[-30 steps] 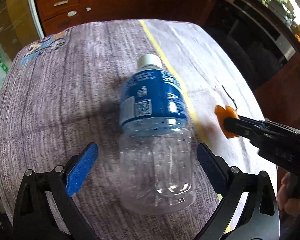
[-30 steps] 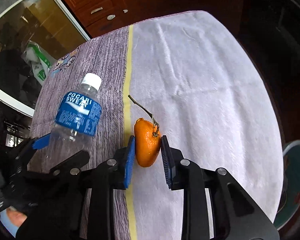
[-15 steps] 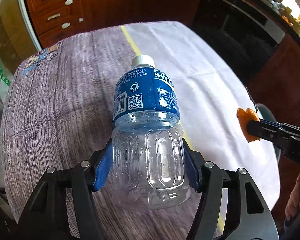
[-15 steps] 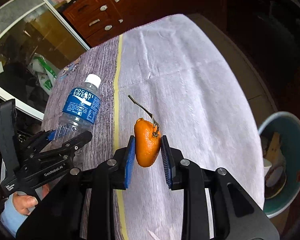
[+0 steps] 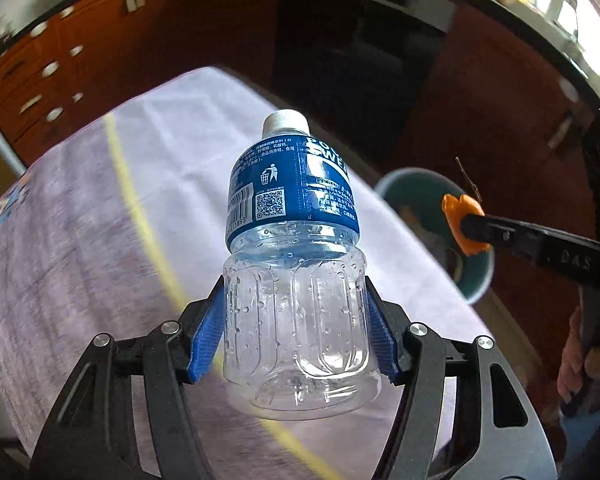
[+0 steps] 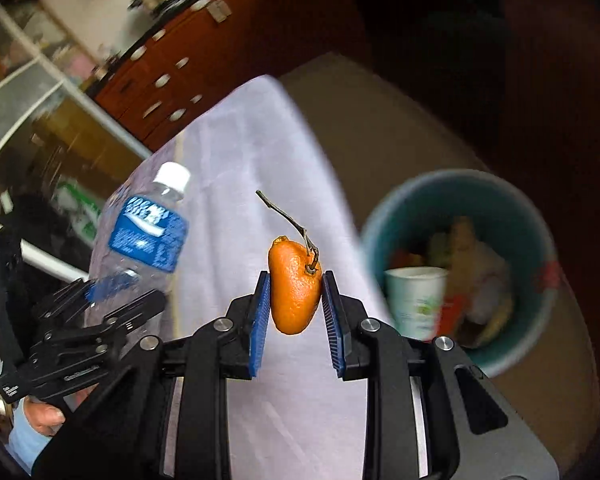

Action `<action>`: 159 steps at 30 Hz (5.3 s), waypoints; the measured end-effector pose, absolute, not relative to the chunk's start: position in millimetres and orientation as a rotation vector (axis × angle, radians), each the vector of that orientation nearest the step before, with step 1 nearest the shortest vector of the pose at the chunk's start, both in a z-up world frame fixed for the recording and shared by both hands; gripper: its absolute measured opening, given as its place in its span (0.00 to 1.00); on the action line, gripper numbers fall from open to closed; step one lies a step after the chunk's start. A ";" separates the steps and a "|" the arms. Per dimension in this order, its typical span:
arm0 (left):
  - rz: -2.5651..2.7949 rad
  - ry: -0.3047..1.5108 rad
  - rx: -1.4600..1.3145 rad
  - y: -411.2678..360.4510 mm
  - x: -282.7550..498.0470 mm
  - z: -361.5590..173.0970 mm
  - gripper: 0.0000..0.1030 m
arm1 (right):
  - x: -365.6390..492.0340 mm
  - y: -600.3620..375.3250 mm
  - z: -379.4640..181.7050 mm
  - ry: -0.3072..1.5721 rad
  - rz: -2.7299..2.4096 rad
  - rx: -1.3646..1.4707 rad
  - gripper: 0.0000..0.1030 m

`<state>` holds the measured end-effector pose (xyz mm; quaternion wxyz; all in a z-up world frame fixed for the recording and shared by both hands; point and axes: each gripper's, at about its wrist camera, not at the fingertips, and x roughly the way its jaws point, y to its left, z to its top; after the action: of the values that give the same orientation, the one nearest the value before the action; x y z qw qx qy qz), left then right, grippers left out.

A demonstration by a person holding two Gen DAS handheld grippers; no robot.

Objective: Collect trash

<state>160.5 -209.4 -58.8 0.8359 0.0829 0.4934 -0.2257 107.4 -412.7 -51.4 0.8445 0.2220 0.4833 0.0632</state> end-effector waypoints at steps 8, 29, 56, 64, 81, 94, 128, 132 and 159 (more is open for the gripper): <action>-0.604 1.061 0.292 -302.5 144.2 -70.7 0.62 | 77.1 -501.1 -78.7 1.026 -0.023 0.559 0.25; -0.700 1.195 0.370 -402.4 167.0 -130.0 0.62 | 72.6 -550.5 -106.4 1.030 -0.095 0.614 0.83; -0.633 1.169 0.330 -355.6 163.4 -108.2 0.80 | 65.0 -550.3 -95.8 1.051 -0.111 0.626 0.93; -0.575 1.028 0.362 -323.9 140.2 -64.5 0.80 | 55.9 -525.3 -68.0 1.025 -0.072 0.558 0.93; -0.489 0.910 0.263 -222.7 74.3 -13.2 0.81 | -2.0 -446.4 -1.0 0.967 -0.079 0.293 0.94; -0.447 0.898 0.257 -190.5 51.9 -27.4 0.81 | -32.3 -424.5 -19.1 1.006 -0.158 0.252 0.94; -0.396 0.966 0.183 -158.5 66.6 -54.8 0.81 | -7.6 -395.0 -37.1 1.076 -0.148 0.166 0.94; -0.401 0.967 0.182 -157.7 66.7 -55.2 0.81 | -3.9 -393.3 -38.1 1.077 -0.145 0.164 0.94; -0.448 1.007 0.203 -171.0 71.8 -69.8 0.96 | 9.1 -400.7 -57.5 1.120 -0.152 0.189 0.94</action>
<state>71.8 -171.0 -69.8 0.8470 0.0965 0.4776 -0.2126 9.1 -400.7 -57.5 0.8404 0.0892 0.5298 -0.0721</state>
